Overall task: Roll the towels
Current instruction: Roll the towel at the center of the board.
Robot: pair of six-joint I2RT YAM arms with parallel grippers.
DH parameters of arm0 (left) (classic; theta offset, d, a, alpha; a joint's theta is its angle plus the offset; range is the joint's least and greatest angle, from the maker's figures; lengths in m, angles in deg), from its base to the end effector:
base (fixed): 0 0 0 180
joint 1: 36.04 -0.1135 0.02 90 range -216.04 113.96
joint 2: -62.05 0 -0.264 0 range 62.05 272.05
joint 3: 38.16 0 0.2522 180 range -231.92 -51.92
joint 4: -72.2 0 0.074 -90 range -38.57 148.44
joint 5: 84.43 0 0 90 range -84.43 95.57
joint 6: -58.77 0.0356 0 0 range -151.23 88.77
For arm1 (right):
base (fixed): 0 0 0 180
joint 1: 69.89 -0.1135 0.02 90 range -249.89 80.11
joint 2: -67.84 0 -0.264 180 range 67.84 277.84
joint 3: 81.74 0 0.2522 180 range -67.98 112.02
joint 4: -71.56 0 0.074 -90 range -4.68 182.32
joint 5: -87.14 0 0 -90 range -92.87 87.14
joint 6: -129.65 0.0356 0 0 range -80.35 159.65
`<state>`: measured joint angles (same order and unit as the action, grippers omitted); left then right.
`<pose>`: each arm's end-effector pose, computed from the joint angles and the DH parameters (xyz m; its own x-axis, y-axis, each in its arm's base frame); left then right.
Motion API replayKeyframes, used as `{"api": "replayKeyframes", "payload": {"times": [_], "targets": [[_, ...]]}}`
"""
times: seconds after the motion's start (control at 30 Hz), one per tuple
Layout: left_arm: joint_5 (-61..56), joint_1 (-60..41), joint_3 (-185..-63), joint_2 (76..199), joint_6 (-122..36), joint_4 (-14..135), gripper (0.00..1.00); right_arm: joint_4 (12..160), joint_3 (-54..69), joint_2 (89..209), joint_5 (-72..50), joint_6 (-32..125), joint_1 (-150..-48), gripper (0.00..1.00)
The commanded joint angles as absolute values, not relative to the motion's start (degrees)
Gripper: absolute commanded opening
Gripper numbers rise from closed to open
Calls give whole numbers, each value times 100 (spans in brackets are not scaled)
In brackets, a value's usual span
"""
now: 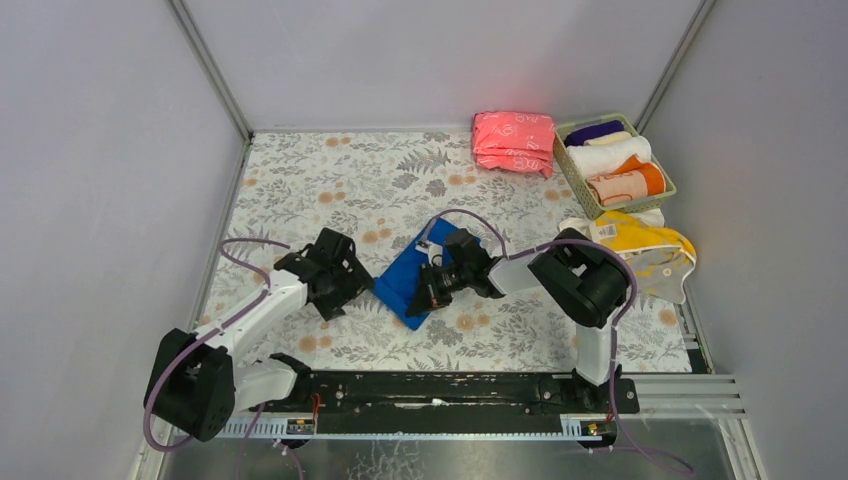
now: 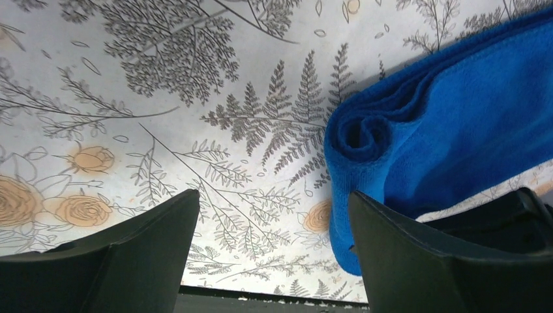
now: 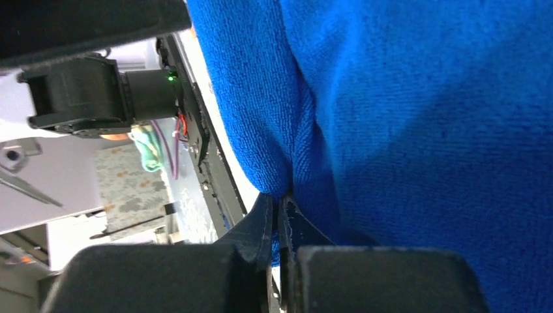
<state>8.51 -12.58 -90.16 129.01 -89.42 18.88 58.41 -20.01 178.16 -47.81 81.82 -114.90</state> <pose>0.1850 -0.0783 0.1896 -0.7723 -0.5900 -0.2356 -0.5238 0.8012 -0.2894 0.2362 0.2719 0.1144 -0.9130 -0.2413 -0.3288 -0.3974 0.3444 0.8506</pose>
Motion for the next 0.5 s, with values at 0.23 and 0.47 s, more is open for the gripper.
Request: {"api": "replayKeyframes", "payload": {"times": [0.23, 0.47], "targets": [[185, -1270, -8971, 13132, -9044, 2939, 85, 4892, -2168, 18289, -5425, 9011, -11087, 0], [296, -1265, -8914, 13783, -9029, 3189, 82, 5039, -2125, 18276, -5382, 8944, -11041, 1]]}}
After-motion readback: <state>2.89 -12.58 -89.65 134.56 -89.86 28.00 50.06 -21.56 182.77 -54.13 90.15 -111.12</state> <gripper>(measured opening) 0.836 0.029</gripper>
